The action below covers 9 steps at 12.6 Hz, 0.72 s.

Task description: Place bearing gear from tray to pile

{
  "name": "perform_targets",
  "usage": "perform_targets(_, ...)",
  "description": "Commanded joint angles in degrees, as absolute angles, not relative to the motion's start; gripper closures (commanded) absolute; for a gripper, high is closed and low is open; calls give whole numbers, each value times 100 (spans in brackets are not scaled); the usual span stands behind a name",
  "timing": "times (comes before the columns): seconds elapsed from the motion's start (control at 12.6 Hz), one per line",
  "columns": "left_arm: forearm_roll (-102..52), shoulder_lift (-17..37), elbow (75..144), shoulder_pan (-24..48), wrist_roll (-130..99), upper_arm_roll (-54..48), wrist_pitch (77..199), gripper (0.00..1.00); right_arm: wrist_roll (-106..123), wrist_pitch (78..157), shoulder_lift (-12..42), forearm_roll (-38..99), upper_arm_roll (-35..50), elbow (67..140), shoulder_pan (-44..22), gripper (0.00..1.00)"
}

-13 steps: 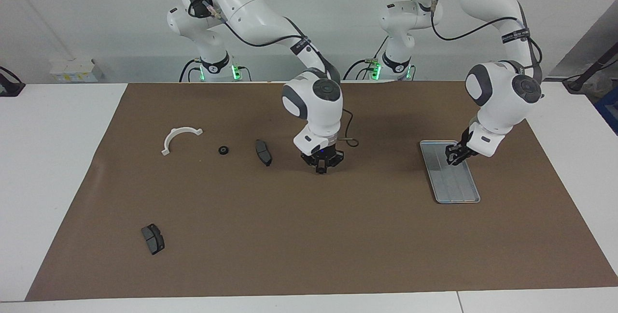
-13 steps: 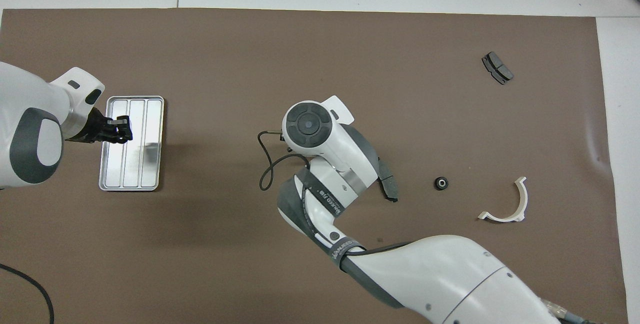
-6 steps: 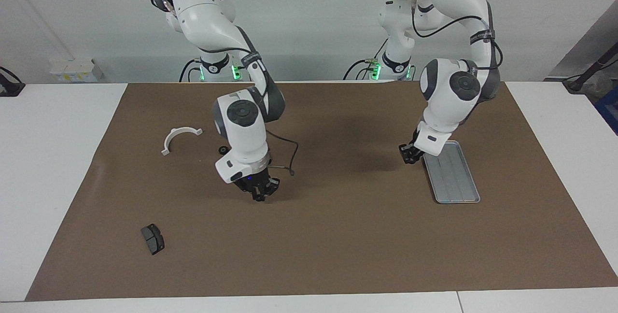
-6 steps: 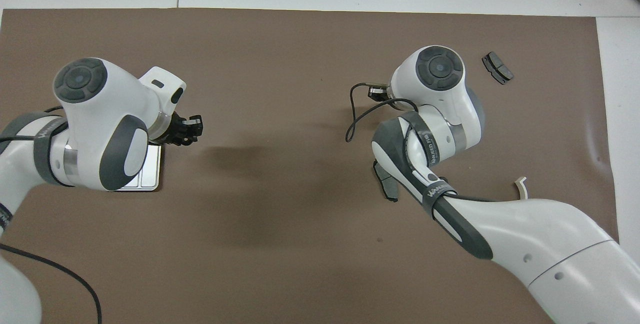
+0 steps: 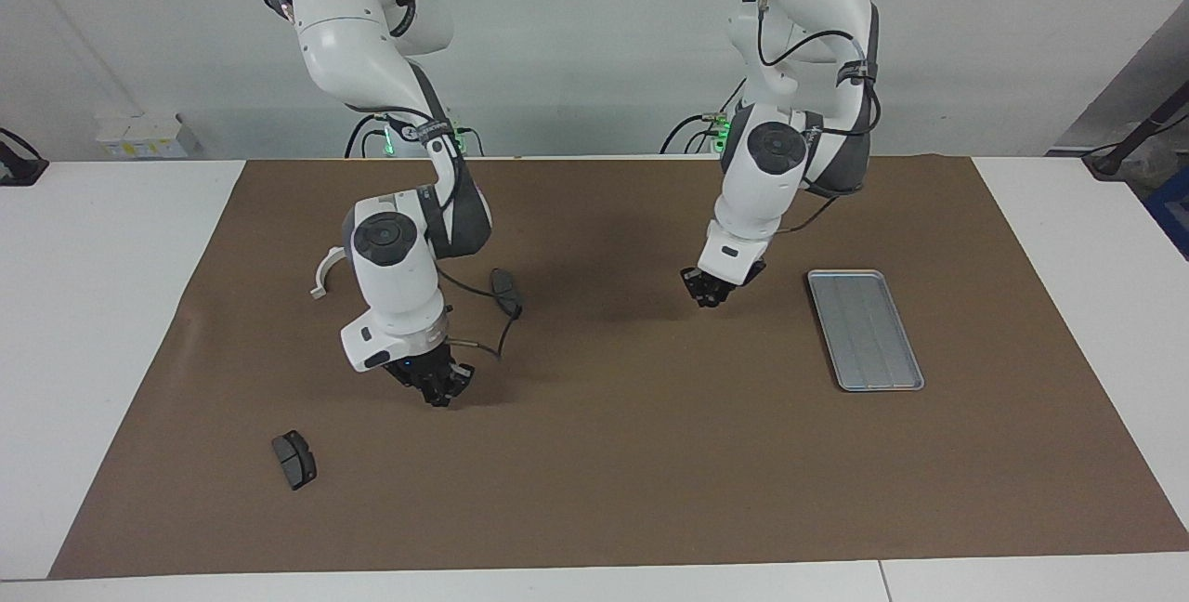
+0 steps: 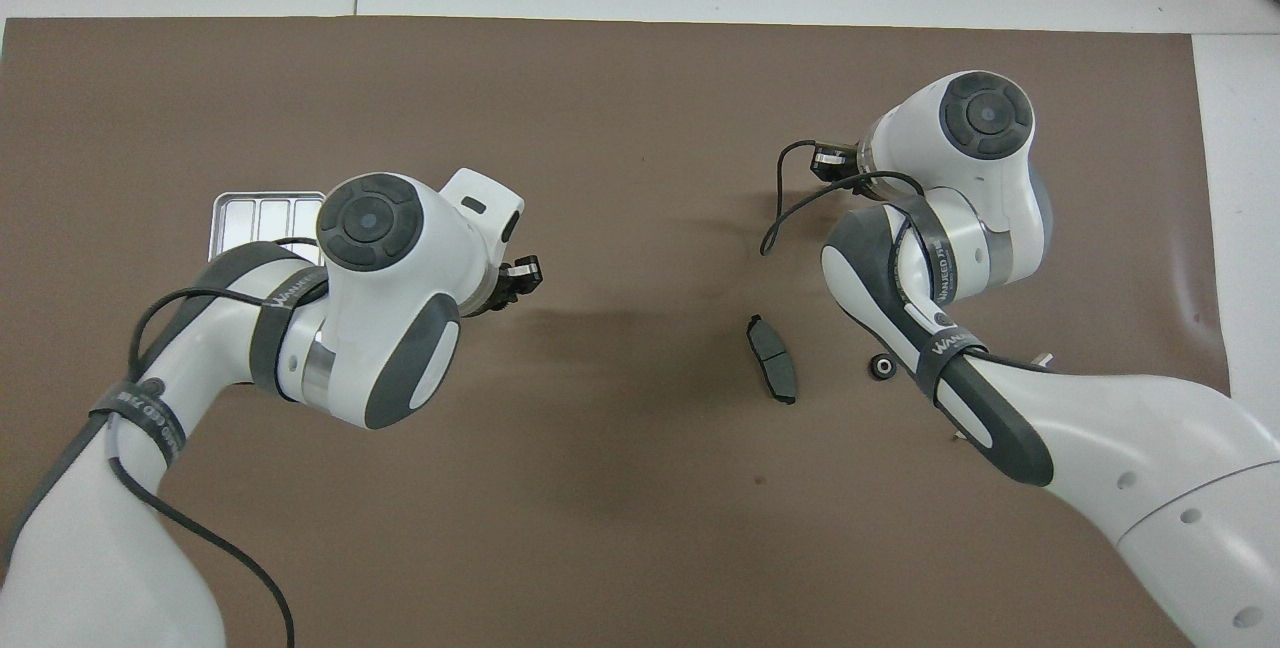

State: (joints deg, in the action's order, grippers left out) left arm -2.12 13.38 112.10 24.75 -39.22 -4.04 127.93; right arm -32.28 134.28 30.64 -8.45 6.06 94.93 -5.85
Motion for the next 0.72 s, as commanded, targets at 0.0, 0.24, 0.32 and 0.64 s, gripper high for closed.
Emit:
perform_targets(0.0, -211, 1722, 11188, 3013, -4446, -325, 13515, 100, -3120, 13632, 3076, -826, 694, 9606, -431, 68)
perform_targets(0.24, -211, 1749, 11250, 3251, -4465, -334, 13562, 100, -3164, 13755, 3076, -826, 694, 9554, -360, 20)
perform_targets(0.32, -211, 1723, 11311, 3295, -4465, -334, 13553, 86, -3234, 13781, 3067, -835, 694, 9562, -386, 5)
perform_targets(0.64, -211, 1732, 11259, 3252, -4430, -308, 13527, 0, -3366, 13256, 2559, -826, 729, 9571, -667, 0)
